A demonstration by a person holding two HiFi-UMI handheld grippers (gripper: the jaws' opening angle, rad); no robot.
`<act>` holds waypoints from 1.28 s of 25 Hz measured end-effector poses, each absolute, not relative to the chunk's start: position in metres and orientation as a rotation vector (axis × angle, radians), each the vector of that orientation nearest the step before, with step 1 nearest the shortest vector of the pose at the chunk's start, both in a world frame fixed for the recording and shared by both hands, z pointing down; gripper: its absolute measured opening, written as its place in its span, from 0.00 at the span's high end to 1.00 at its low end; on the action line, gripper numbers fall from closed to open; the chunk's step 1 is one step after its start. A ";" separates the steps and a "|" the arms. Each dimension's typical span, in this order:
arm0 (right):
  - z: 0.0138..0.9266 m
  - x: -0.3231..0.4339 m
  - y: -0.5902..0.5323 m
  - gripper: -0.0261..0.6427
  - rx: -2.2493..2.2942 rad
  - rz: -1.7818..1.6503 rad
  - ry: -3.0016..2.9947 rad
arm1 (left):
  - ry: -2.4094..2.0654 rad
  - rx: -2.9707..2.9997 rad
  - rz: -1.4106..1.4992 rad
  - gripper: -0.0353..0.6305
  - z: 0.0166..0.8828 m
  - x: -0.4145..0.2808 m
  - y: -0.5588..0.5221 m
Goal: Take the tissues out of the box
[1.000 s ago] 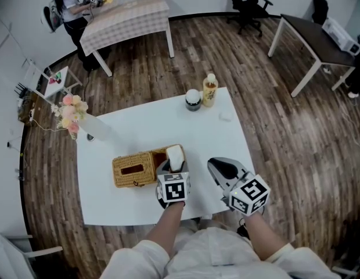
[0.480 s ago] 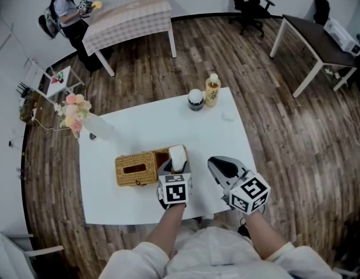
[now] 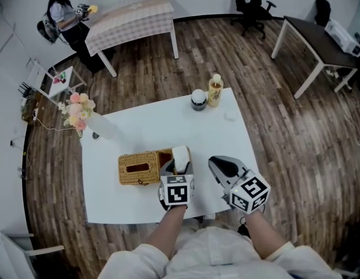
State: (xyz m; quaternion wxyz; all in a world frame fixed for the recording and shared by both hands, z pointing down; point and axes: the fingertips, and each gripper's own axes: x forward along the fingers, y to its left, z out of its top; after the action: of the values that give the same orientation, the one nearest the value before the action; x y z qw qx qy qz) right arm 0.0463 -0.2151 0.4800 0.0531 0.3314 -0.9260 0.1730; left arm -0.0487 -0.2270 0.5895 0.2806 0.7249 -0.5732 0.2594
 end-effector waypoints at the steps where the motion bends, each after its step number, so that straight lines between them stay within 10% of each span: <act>1: 0.480 0.046 -0.215 0.90 1.009 0.526 -2.815 | -1.537 1.949 0.695 0.61 0.587 -0.049 -0.227; 32: 0.478 0.030 -0.213 0.90 1.083 0.530 -2.801 | -1.467 2.073 0.499 0.61 0.532 -0.065 -0.215</act>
State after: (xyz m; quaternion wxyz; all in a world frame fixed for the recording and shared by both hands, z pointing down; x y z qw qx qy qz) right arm 0.0296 -0.2131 0.4781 0.0463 0.3547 -0.9176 0.1736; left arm -0.0650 -0.2150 0.5322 0.2732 0.7705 -0.5453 0.1854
